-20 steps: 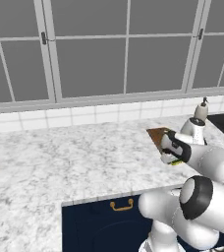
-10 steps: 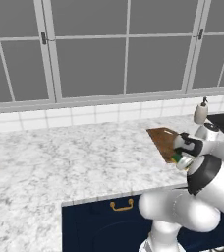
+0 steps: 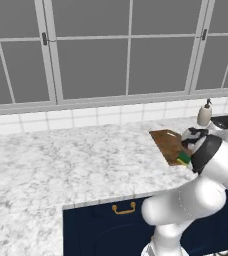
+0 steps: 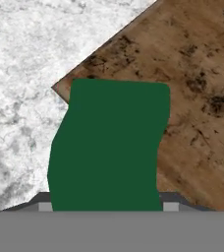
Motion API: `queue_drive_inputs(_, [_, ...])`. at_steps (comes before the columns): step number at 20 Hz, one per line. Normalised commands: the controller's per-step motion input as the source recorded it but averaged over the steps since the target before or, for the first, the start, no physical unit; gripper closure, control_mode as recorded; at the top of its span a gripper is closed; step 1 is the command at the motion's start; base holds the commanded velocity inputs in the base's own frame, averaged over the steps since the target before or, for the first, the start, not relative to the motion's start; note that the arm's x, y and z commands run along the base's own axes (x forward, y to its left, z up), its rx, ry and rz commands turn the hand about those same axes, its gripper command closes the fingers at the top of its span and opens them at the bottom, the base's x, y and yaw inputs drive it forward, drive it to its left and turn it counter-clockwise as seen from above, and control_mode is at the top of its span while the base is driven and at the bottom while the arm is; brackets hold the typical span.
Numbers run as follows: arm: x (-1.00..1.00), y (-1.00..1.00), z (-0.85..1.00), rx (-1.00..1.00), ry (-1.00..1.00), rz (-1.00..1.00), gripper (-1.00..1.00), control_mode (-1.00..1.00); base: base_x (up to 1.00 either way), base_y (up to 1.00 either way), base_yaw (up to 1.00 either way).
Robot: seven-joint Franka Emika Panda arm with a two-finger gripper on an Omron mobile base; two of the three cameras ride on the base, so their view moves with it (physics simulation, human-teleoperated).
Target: Pick up the sponge from the counter and clean the cutting board by briefly scrubbing or pressing down on the cutting board. Once finished, release the sponge.
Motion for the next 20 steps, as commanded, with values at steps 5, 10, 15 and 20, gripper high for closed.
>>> queue_drive_inputs(5, [0.49, -0.58, -0.09, 0.0, 0.0, 0.11, 1.0, -1.0, 0.0, 0.0, 0.0])
queue_drive_inputs(10, [0.36, -0.29, -0.31, 0.0, 0.0, 0.08, 1.0, -1.0, 0.0, 0.0, 0.0])
queue_drive_inputs(15, [0.55, -0.04, -0.18, -0.01, 0.0, 0.05, 1.0, -1.0, 0.0, 0.0, 0.0])
queue_drive_inputs(20, [0.45, 0.09, -0.17, 0.0, -0.01, 0.02, 1.0, -1.0, 0.0, 0.0, 0.0])
